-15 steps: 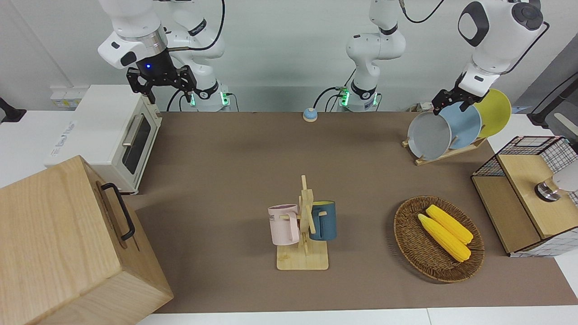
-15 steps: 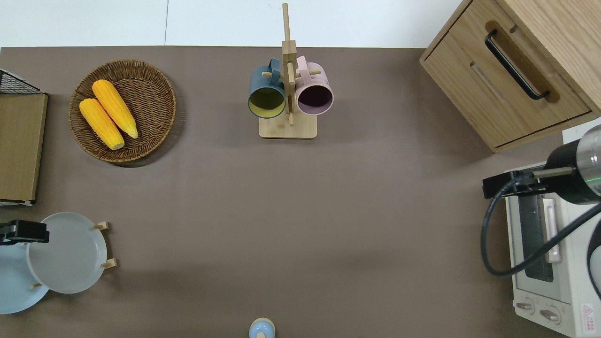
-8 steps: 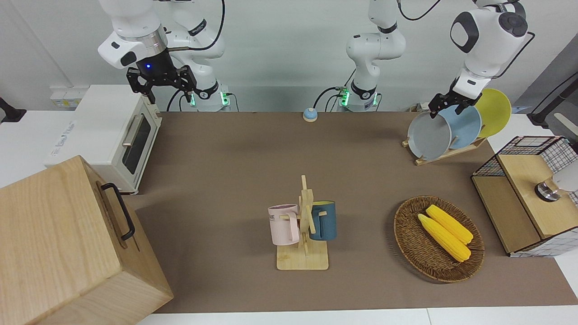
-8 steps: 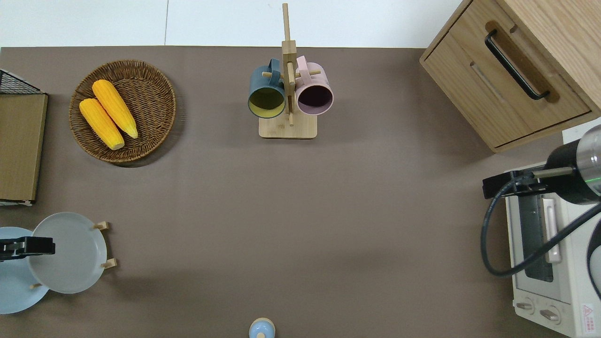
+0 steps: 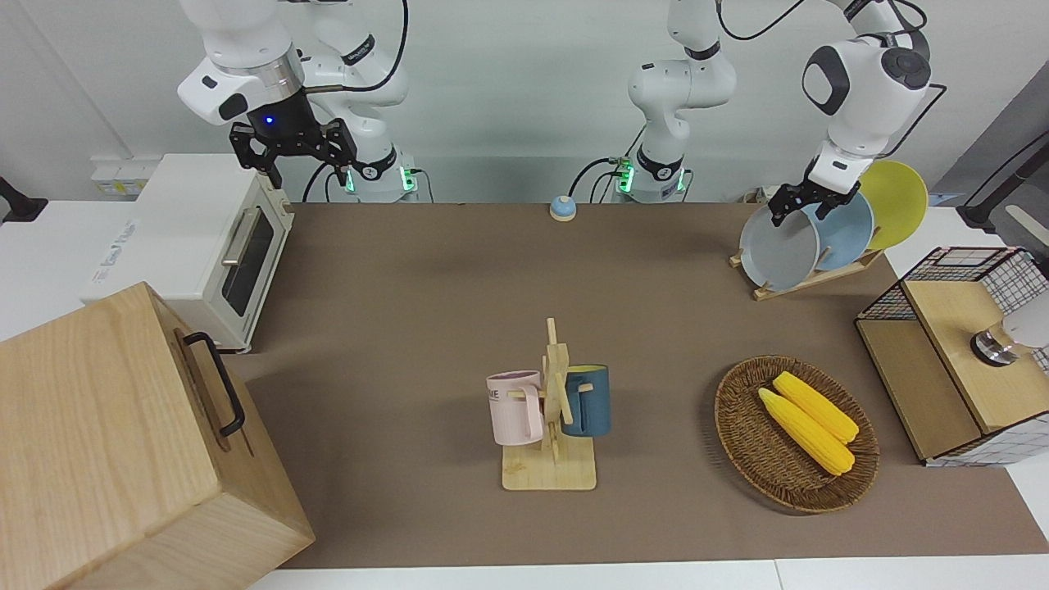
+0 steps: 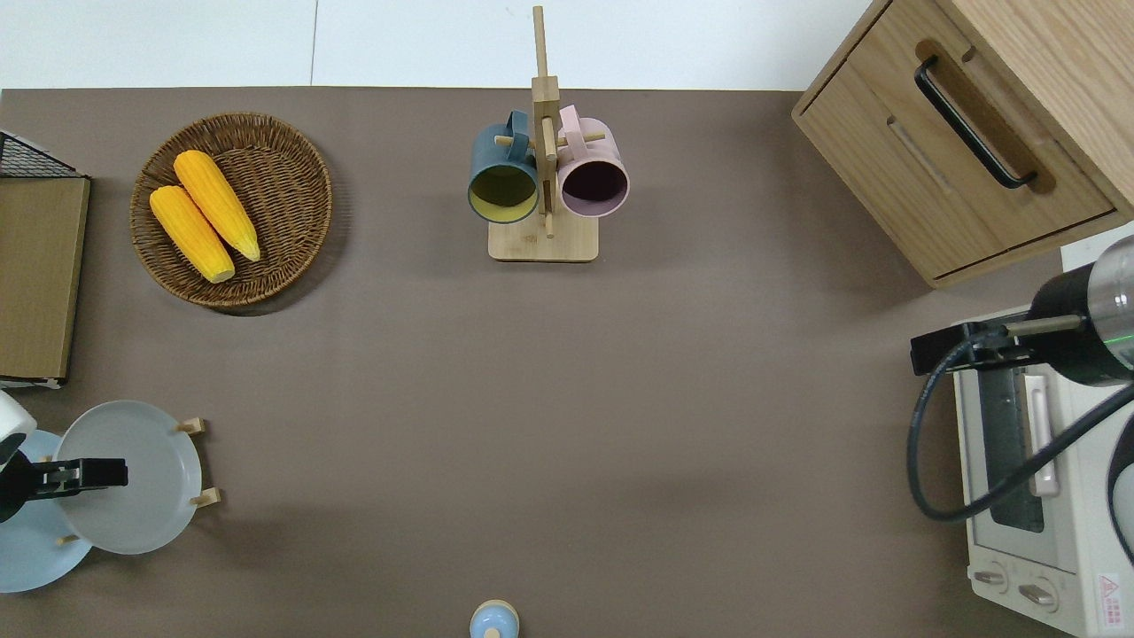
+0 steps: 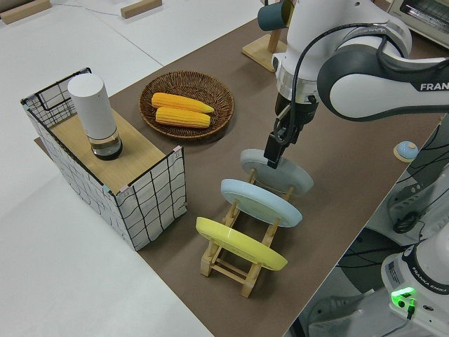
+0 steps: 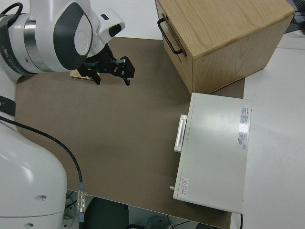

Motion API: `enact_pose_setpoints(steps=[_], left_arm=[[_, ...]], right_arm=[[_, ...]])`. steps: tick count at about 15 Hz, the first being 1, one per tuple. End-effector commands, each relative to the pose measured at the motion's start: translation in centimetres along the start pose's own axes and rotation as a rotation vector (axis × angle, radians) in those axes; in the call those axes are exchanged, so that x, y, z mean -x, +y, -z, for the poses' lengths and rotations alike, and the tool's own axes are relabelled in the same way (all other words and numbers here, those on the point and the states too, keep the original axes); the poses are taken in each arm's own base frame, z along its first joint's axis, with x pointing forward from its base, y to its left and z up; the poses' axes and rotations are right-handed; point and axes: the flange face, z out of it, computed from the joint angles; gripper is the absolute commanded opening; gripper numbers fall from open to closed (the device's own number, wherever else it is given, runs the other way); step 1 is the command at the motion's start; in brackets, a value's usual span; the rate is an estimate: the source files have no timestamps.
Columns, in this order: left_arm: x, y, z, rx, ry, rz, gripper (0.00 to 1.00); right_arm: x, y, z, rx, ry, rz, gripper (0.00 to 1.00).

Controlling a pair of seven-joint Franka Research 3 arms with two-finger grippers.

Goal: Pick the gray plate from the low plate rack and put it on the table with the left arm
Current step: 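Close the left gripper on the rim of the gray plate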

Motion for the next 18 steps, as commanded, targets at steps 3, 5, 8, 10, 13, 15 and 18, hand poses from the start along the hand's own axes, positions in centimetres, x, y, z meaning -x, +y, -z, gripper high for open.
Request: enact_pose_setpoints(steps=[3, 5, 8, 10, 13, 15, 18], left_arm=[[1.4, -0.6, -2.5, -0.009, 0.051, -0.012, 0.99], [1.5, -0.8, -2.7, -0.008, 0.054, -0.009, 0.99], [1.5, -0.8, -2.9, -0.008, 0.05, -0.009, 0.91], [1.5, -0.8, -3.0, -0.008, 0.048, -0.009, 0.66], [1.5, -0.8, -3.0, -0.008, 0.048, -0.009, 0.24], [1.5, -0.7, -3.1, -0.008, 0.047, -0.01, 0.06], [1.5, -0.7, -3.1, -0.008, 0.045, -0.01, 0.0]], right_arm=[[0.3, 0.0, 0.3, -0.005, -0.006, 0.0, 0.99], [0.3, 0.0, 0.3, -0.005, -0.006, 0.002, 0.987], [0.3, 0.0, 0.3, -0.005, -0.006, -0.001, 0.99], [0.3, 0.0, 0.3, -0.005, -0.006, 0.002, 0.987], [0.3, 0.0, 0.3, -0.005, -0.006, -0.001, 0.99], [0.3, 0.0, 0.3, -0.005, -0.006, 0.0, 0.99], [0.3, 0.0, 0.3, -0.005, -0.006, 0.0, 0.99]])
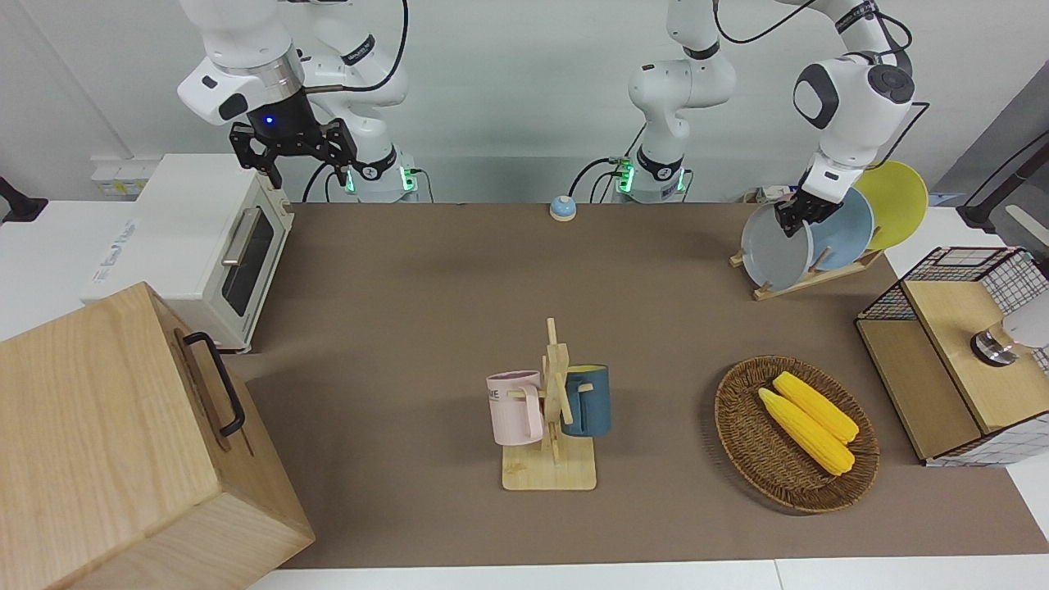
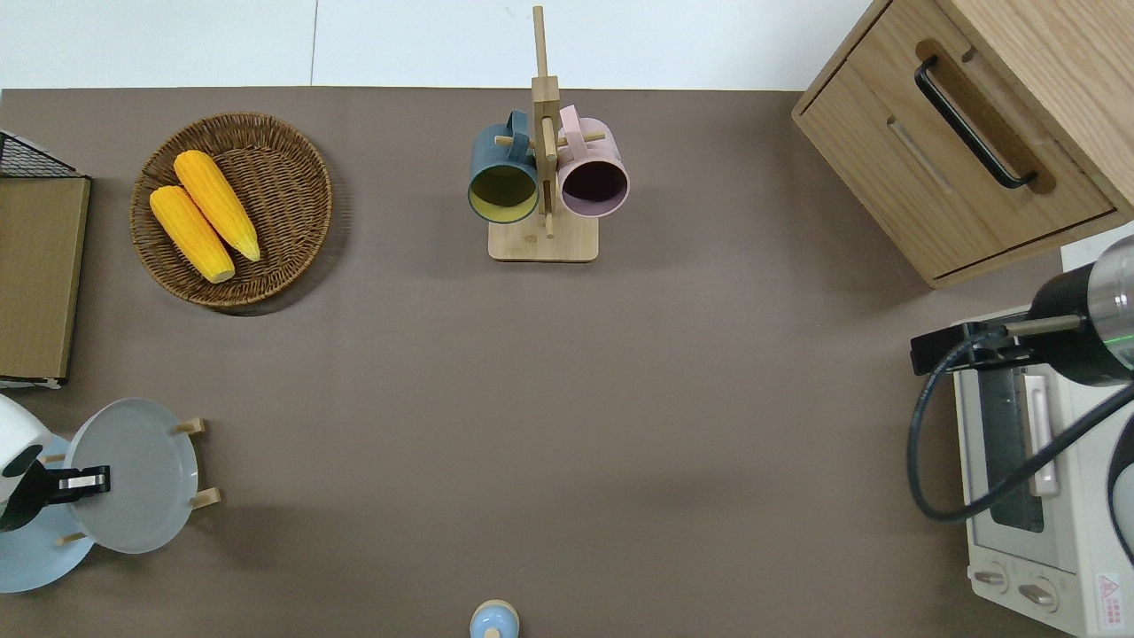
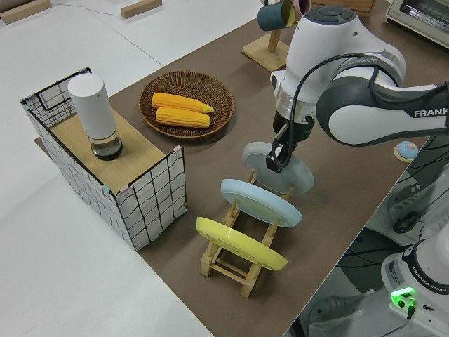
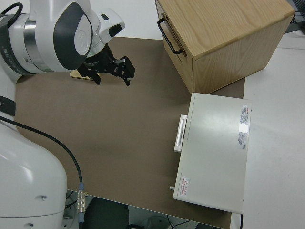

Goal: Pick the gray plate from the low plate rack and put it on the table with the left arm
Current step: 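Lift the gray plate up out of the rack with the left gripper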

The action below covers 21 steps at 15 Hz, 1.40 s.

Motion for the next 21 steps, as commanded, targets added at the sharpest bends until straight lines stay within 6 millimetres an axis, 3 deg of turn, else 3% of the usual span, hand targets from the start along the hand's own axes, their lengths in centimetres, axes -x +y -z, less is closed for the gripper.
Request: enact_pose_setpoints(steps=[1, 6, 12, 16, 21], left_arm=[[0.9, 0.1, -0.2, -0.012, 0.014, -0.019, 0.0], [0.7, 0.3, 0.4, -0.013, 0.018, -0.02, 0.0], [0.6, 0.8, 4.5, -0.022, 0.006, -0.021, 0.0], [0.6, 3.0, 8.5, -0.049, -0.008, -0.026, 0.0], [1.5, 6.5, 10.4, -0.033, -0.018, 0.017, 0.0]], right_arm=[[0.3, 0.0, 0.3, -0.005, -0.006, 0.0, 0.987], [0.3, 0.0, 0.3, -0.005, -0.006, -0.001, 0.987], [0.3, 0.0, 0.3, -0.005, -0.006, 0.0, 0.99], [0.3, -0.1, 0.3, -0.005, -0.006, 0.0, 0.987], [0.3, 0.0, 0.3, -0.005, -0.006, -0.001, 0.987]])
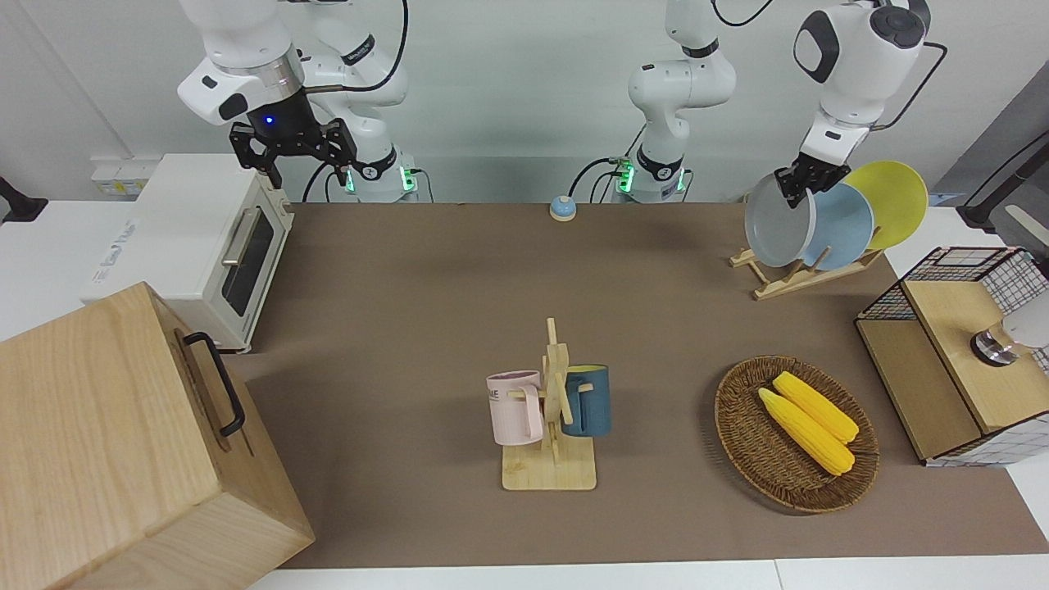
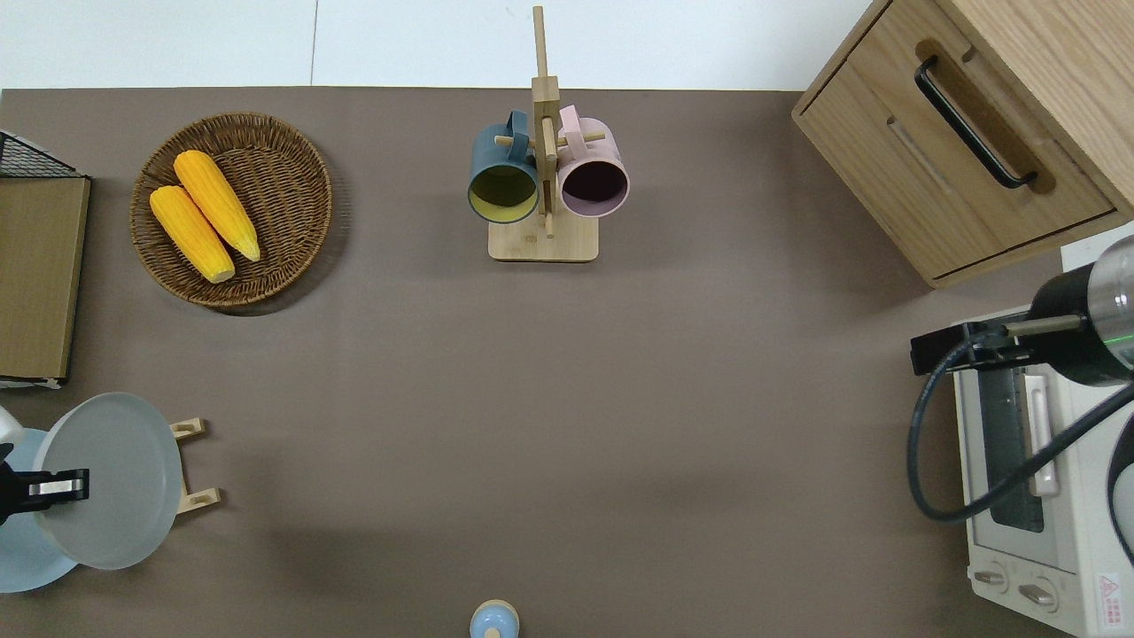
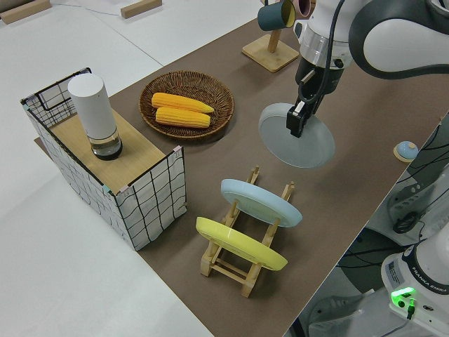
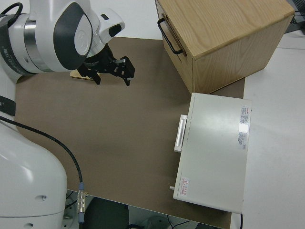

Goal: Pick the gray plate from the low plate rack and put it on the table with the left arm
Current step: 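Lift the gray plate up out of the rack with the left gripper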

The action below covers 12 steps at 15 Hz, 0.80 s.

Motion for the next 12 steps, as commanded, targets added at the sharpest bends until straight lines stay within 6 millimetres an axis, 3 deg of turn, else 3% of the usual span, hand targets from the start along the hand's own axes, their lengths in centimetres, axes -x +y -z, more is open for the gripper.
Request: enact_pose_setpoints(steps=[1, 4, 12], left_arm=[[1.0, 2.3, 1.4, 0.049, -0.012, 0.045, 0.0], [1.4, 4.0, 1.9, 0.114, -0.007, 0.042, 0.0], [1.6, 7.3, -0.1, 0.357, -0.055, 0.04, 0.0]], right_arm=[[0.3, 0.0, 0.3, -0.005, -0.006, 0.0, 0.99], [0.3, 0.0, 0.3, -0.005, -0.006, 0.0, 0.987], [0.3, 0.0, 0.3, -0.005, -0.006, 0.002, 0.99]])
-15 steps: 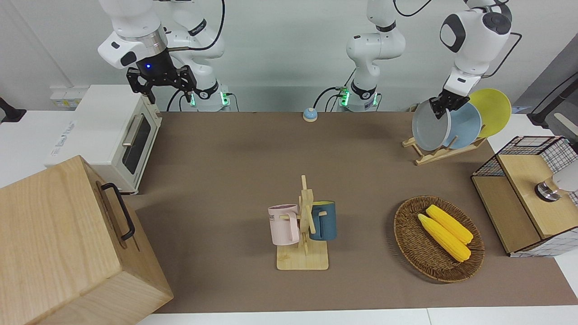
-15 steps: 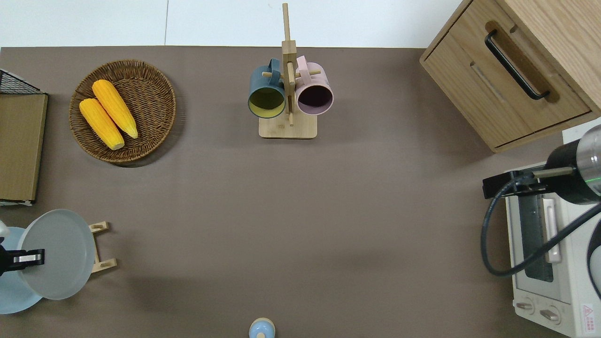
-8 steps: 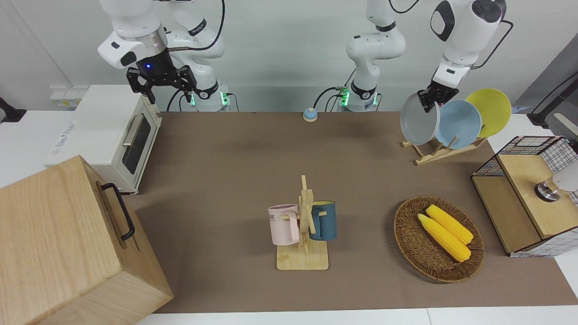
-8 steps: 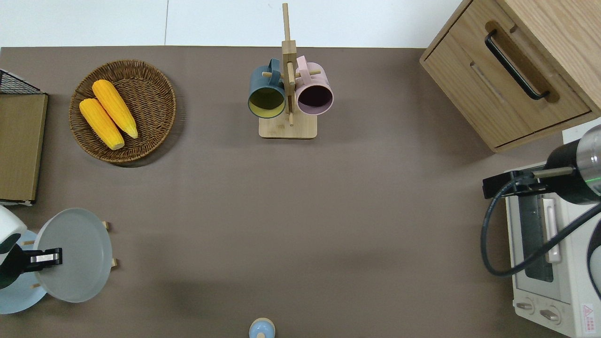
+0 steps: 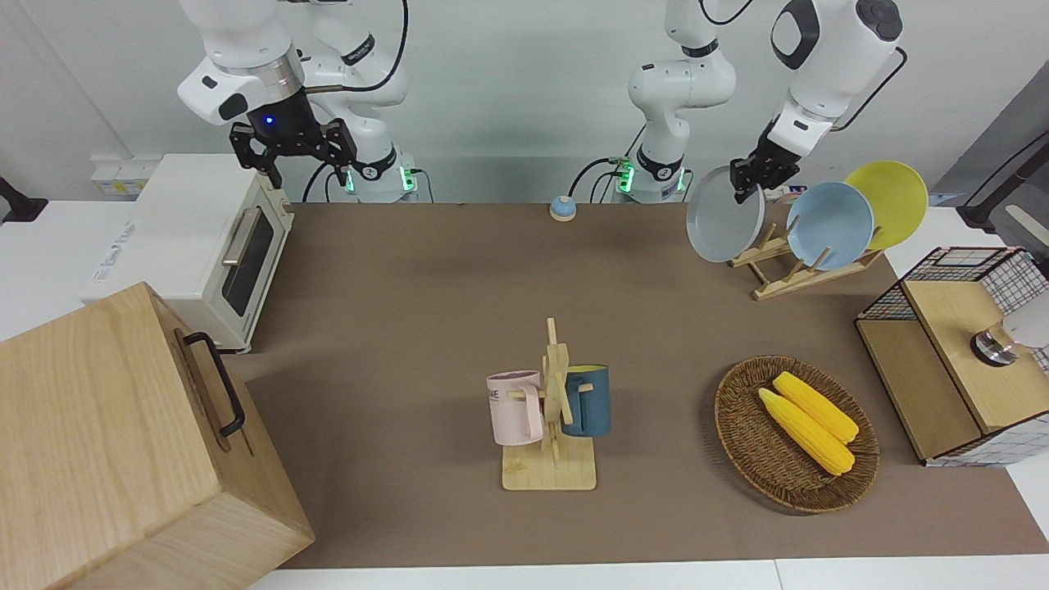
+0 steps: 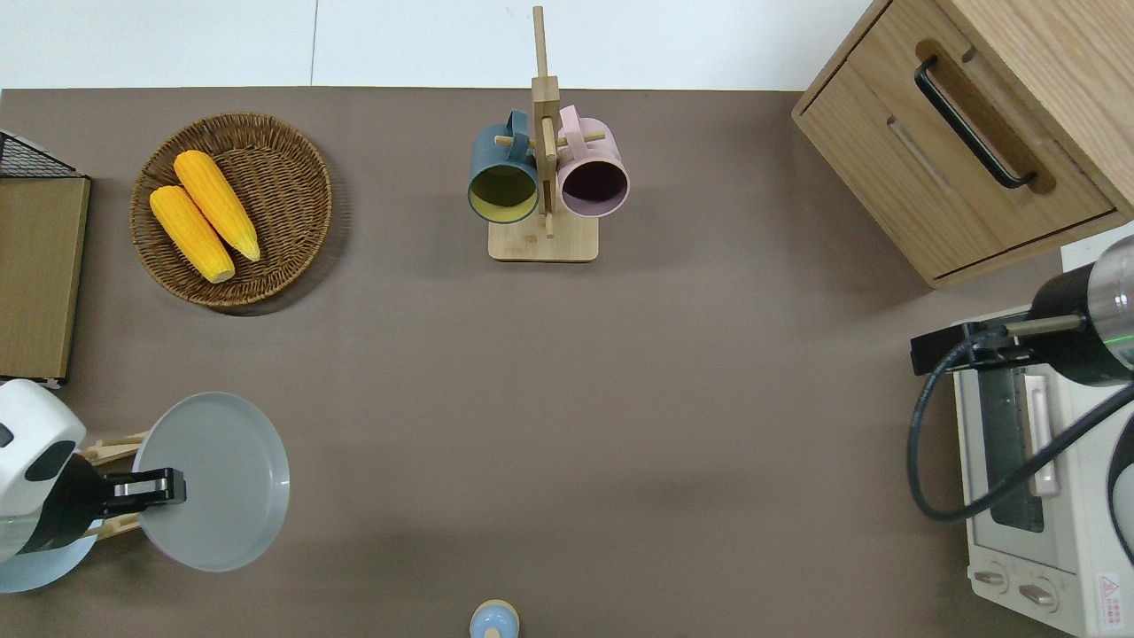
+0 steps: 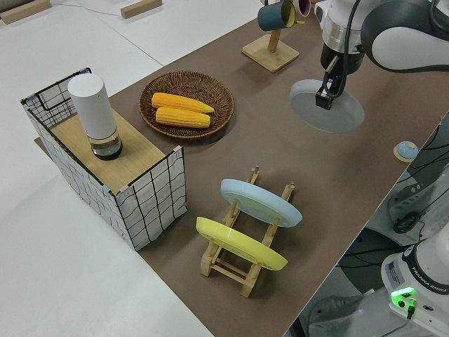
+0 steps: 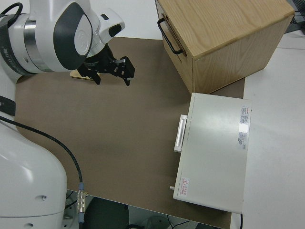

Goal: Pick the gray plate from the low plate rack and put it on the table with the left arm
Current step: 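Carry the plate away from the rack and lower it onto the table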

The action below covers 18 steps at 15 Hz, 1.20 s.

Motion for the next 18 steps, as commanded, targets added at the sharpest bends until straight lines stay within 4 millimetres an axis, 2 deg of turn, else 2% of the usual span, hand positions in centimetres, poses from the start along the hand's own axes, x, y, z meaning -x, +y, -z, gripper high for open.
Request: enact_pose_setpoints(steps=[1, 6, 13, 18], left_arm=[[0.5, 0.9, -1.7, 0.109, -0.026, -0.013, 0.0], [0.8, 0.7, -5.9, 0.205, -0.042, -0.088, 0.0], [1.4, -1.4, -12.8, 0.321, -0.03, -0.177, 0.0], [1.1, -2.2, -15.7, 0.318, -0.04, -0.219, 0.0]], right_arm=[[0.3, -0.1, 0.3, -0.005, -0.006, 0.0, 0.99], [0.3, -0.1, 0.3, -0.005, -0.006, 0.0, 0.987], [0.3, -0.1, 0.3, -0.005, -0.006, 0.002, 0.99], [0.3, 0.0, 0.3, -0.005, -0.006, 0.002, 0.987]])
